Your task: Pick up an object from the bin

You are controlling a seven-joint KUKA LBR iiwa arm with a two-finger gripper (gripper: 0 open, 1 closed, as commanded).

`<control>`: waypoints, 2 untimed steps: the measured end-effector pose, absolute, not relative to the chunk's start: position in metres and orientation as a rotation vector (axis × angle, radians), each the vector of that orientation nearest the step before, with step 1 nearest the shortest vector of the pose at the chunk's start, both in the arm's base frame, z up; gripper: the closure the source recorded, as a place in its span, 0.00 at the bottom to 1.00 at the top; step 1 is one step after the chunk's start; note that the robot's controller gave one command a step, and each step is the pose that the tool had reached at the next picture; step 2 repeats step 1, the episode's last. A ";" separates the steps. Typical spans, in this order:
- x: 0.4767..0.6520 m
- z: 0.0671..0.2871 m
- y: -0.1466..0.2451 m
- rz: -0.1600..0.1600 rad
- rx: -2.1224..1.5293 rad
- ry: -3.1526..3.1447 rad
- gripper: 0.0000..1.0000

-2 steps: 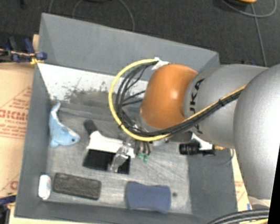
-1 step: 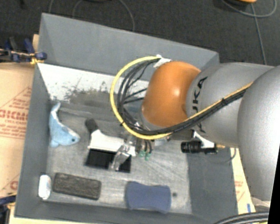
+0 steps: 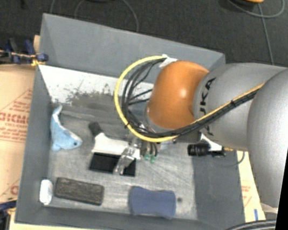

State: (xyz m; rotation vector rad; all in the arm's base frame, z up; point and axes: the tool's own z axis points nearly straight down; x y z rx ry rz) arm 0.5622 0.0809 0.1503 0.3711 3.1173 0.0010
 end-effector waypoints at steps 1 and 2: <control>0.562 0.158 0.081 0.000 0.371 3.119 1.00; 0.562 0.158 0.081 0.000 0.371 3.119 1.00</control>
Offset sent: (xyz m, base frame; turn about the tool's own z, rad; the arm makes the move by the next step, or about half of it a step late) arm 0.0002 -0.0002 0.0031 0.0000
